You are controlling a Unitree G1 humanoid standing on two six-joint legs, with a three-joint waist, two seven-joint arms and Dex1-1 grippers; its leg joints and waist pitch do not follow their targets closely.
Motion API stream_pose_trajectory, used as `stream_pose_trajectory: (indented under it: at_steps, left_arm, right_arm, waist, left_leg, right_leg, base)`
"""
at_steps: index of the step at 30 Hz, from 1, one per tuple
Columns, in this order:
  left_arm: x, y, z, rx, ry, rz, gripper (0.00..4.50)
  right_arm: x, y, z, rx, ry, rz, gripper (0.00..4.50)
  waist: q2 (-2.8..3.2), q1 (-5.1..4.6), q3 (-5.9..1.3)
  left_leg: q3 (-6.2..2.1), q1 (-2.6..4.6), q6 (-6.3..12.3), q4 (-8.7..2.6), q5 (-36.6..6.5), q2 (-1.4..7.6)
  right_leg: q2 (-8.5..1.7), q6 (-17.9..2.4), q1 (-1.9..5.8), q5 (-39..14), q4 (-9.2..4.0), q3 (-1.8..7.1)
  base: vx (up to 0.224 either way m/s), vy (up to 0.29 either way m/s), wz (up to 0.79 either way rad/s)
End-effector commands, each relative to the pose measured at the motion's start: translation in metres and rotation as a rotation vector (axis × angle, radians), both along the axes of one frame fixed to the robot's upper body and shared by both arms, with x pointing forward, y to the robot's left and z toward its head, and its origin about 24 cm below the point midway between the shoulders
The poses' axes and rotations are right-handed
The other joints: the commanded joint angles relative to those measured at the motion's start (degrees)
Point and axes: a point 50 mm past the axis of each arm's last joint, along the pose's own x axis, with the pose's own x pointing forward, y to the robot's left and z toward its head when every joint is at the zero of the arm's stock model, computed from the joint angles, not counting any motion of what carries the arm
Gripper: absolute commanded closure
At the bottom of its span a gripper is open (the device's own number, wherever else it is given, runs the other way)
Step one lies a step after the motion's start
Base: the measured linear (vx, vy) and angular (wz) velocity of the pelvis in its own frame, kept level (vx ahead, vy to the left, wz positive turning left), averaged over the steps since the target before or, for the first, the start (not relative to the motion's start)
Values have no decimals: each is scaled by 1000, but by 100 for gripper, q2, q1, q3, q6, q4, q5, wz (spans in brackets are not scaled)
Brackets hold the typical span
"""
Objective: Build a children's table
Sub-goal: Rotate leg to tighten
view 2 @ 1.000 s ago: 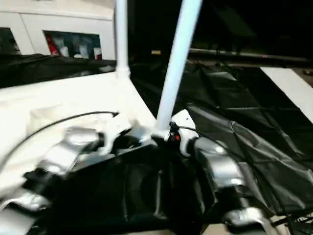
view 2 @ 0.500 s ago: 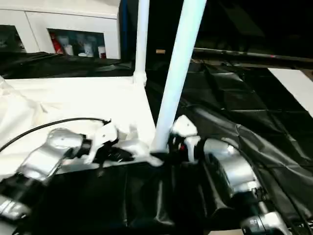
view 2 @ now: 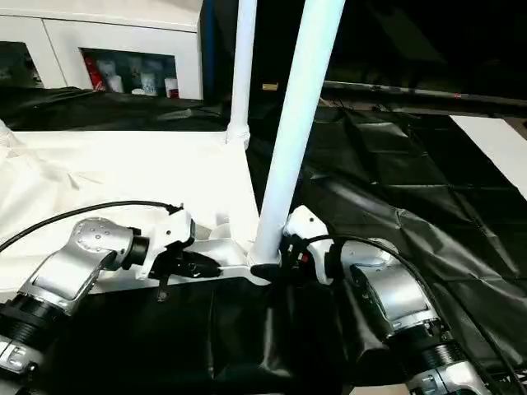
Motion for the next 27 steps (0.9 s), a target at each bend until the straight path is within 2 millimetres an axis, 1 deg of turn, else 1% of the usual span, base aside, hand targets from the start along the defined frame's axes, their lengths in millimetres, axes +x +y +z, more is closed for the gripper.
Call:
stream_pose_trajectory:
  at_steps: [1,2,3,4,6,7,8,9,10,11,12,13,14,15,16,17,18,19,20,22,23,24,25,27]
  left_arm:
    - [-6,-11,2,-60,9,-69,450]
    - [-6,-11,1,-57,11,-63,450]
    - [-5,-11,0,-52,11,-56,450]
    - [-1,-14,-3,-24,-6,-10,450]
    - [4,-16,-4,-13,-21,32,450]
    - [6,-17,-5,-11,-26,50,450]
    - [13,-23,-6,-9,-52,112,450]
    - [14,-24,-6,-9,-56,122,450]
    - [16,-27,-6,-8,-63,142,450]
    - [18,-33,-9,-5,-69,163,450]
    - [19,-39,-11,1,-66,178,450]
    - [19,-41,-12,3,-65,183,450]
    - [20,-52,-15,10,-59,207,450]
    - [20,-54,-15,10,-59,210,450]
    - [22,-67,-16,11,-59,242,450]
    - [22,-74,-17,10,-58,254,450]
    - [22,-74,-17,10,-58,254,450]
    - [23,-81,-17,11,-61,259,450]
    - [23,-85,-18,14,-65,259,450]
    - [22,-93,-16,10,-86,237,450]
    - [22,-93,-16,10,-86,237,450]
    - [23,-91,-14,8,-98,228,450]
    - [23,-90,-14,9,-101,225,450]
    - [23,-85,-14,13,-98,224,450]
  right_arm:
    - [-4,6,1,17,3,47,175]
    - [-3,6,0,18,4,41,175]
    - [-3,6,-1,19,4,31,175]
    - [2,7,-5,14,-10,-33,175]
    - [6,7,-8,9,-24,-93,176]
    - [8,8,-10,8,-29,-120,176]
    - [16,11,-16,20,-25,-242,176]
    - [17,12,-17,24,-23,-265,176]
    - [20,15,-20,32,-17,-311,176]
    - [25,21,-22,60,-6,-395,176]
    - [30,27,-23,87,2,-463,176]
    - [31,29,-23,96,6,-483,176]
    - [38,40,-23,135,26,-584,176]
    - [39,42,-23,139,28,-590,176]
    - [44,56,-22,171,47,-649,176]
    - [44,64,-21,165,42,-645,176]
    - [44,64,-21,165,42,-645,176]
    - [44,72,-21,160,32,-624,176]
    - [43,77,-20,157,25,-600,176]
    - [40,84,-18,182,8,-549,176]
    - [40,84,-18,182,8,-549,142]
    - [39,82,-17,192,4,-540,142]
    - [39,82,-17,192,3,-539,108]
    - [39,76,-17,190,-7,-519,98]
  waist:
    - [-37,-14,-350]
    - [-9,-8,-350]
    - [-24,-11,-347]
    - [-17,-9,-349]
    - [-13,-17,-343]
    - [-14,-23,-337]
    - [-8,-30,-336]
    - [0,-58,-328]
    - [-14,-77,-332]
    - [14,-121,-334]
    - [22,-134,-335]
    - [25,-159,-324]
    - [35,-205,-307]
    - [40,-205,-311]
    - [48,-234,-318]
    - [72,-243,-313]
    - [69,-255,-311]
    - [69,-249,-310]
    - [62,-258,-301]
    - [46,-245,-302]
    - [50,-244,-302]
    - [49,-248,-306]
    - [56,-245,-313]
    - [45,-240,-317]
  left_leg:
    - [-222,121,-16,-400,-1386,488]
    - [-228,125,-24,-403,-1400,490]
    - [-222,128,-35,-403,-1434,487]
    - [-228,127,-60,-407,-1445,486]
    - [-233,135,-120,-409,-1568,482]
    - [-245,147,-178,-416,-1669,487]
    - [-252,151,-215,-421,-1724,493]
    - [-262,155,-285,-427,-1870,480]
    - [-289,163,-374,-426,-2023,479]
    - [-305,167,-435,-435,-2152,483]
    - [-315,157,-461,-432,-2199,483]
    - [-321,172,-480,-430,-2347,478]
    - [-330,179,-506,-435,-2496,478]
    - [-351,190,-531,-430,-2578,476]
    - [-368,165,-566,-436,-2645,482]
    - [-394,173,-597,-440,-2764,476]
    - [-388,186,-613,-436,-2832,478]
    - [-389,197,-613,-437,-2869,477]
    - [-381,222,-595,-431,-2976,469]
    - [-368,245,-521,-428,-3018,458]
    - [-373,244,-510,-428,-3014,461]
    - [-379,225,-494,-444,-2979,469]
    - [-378,208,-493,-459,-2919,476]
    - [-365,195,-489,-465,-2862,481]
  right_leg:
    - [-525,-1063,170,-1724,-409,388]
    - [-525,-1065,168,-1726,-406,386]
    - [-520,-1060,163,-1747,-417,387]
    - [-520,-1068,162,-1745,-415,385]
    - [-530,-1054,151,-1886,-439,383]
    - [-533,-1024,143,-2026,-457,378]
    - [-539,-1021,134,-2084,-460,380]
    - [-530,-982,120,-2254,-483,372]
    - [-552,-916,126,-2483,-501,355]
    - [-559,-884,109,-2602,-521,354]
    - [-559,-862,116,-2632,-515,352]
    - [-560,-796,95,-2800,-549,349]
    - [-562,-771,60,-2985,-567,352]
    - [-575,-735,61,-3111,-584,333]
    - [-579,-678,83,-3176,-579,326]
    - [-573,-625,75,-3242,-605,306]
    - [-565,-614,57,-3229,-611,310]
    - [-566,-605,52,-3200,-625,310]
    - [-559,-594,29,-3208,-645,309]
    - [-559,-547,19,-3241,-687,303]
    - [-566,-544,24,-3231,-684,303]
    - [-563,-544,42,-3174,-673,300]
    - [-559,-564,54,-3054,-651,304]
    - [-561,-612,49,-2885,-634,320]
  base:
    - [0,0,0]
    - [0,0,0]
    - [0,0,0]
    - [0,0,0]
    - [0,0,0]
    - [0,0,0]
    - [0,0,0]
    - [0,0,0]
    - [0,0,0]
    - [0,0,0]
    - [0,0,0]
    - [0,0,0]
    - [0,0,0]
    - [0,0,0]
    - [0,0,0]
    - [0,0,0]
    - [0,0,0]
    - [0,0,0]
    - [0,0,0]
    - [0,0,0]
    - [0,0,0]
    - [0,0,0]
    - [0,0,0]
    - [0,0,0]
